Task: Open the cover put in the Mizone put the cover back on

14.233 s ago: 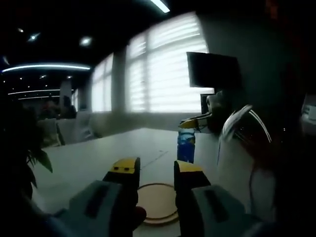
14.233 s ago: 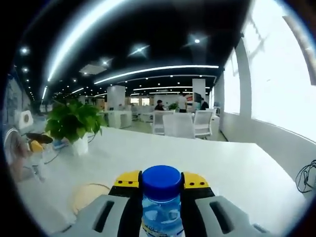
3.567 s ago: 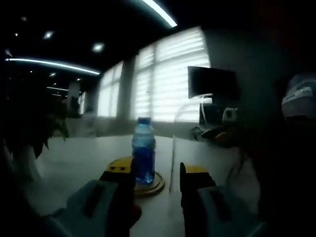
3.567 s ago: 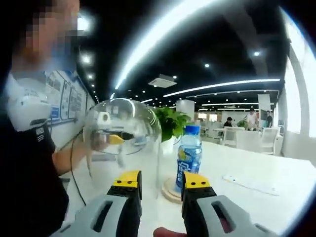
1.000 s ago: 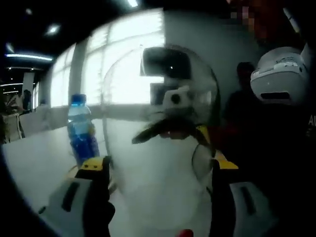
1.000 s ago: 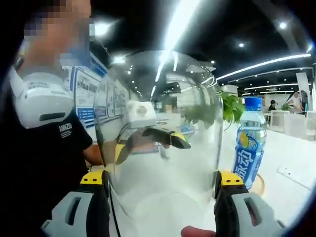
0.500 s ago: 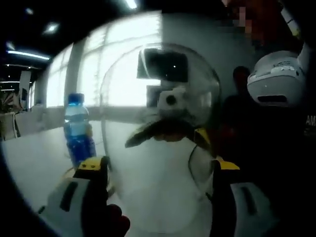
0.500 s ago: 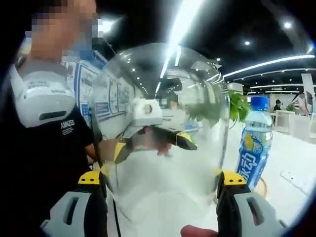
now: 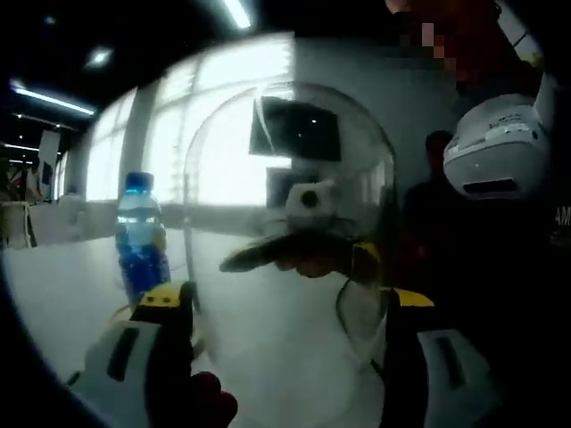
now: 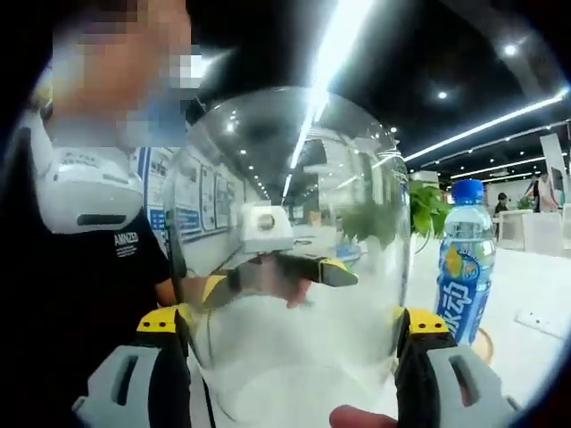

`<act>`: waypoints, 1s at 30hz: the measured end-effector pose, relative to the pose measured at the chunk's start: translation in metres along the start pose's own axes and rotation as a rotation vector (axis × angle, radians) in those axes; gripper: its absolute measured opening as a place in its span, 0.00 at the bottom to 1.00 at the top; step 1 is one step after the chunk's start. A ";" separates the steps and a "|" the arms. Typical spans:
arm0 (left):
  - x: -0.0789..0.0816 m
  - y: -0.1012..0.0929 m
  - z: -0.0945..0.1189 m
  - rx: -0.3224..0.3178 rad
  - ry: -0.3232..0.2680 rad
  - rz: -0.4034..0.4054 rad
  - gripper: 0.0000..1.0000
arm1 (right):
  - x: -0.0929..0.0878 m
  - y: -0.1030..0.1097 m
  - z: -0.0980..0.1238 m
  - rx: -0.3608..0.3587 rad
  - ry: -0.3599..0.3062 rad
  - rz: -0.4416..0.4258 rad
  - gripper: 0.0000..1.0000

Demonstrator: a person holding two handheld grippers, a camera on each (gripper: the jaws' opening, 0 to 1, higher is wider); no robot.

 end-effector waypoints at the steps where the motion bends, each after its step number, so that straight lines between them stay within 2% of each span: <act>1: 0.000 -0.001 0.000 0.000 -0.002 0.000 0.77 | 0.000 0.000 0.000 -0.001 -0.003 0.000 0.89; 13: -0.003 -0.005 -0.001 0.004 -0.037 -0.004 0.77 | -0.002 0.003 0.001 -0.014 -0.032 0.000 0.89; 22: -0.004 -0.006 -0.002 0.015 -0.032 -0.018 0.77 | -0.002 0.004 0.001 -0.015 -0.038 -0.001 0.89; 30: -0.006 -0.005 -0.003 0.017 -0.022 0.012 0.78 | -0.002 0.004 -0.001 -0.013 -0.038 -0.002 0.89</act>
Point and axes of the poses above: the point that each gripper's makers call its tool centre point, and the gripper's own axes: z roughly backward along the fingers, y roughly to its left, x roughly out of its top, the point moved 10 cm from there along z, roughly backward along the fingers, and after that the axes turned 2 degrees about -z, right-handed, at the moved point
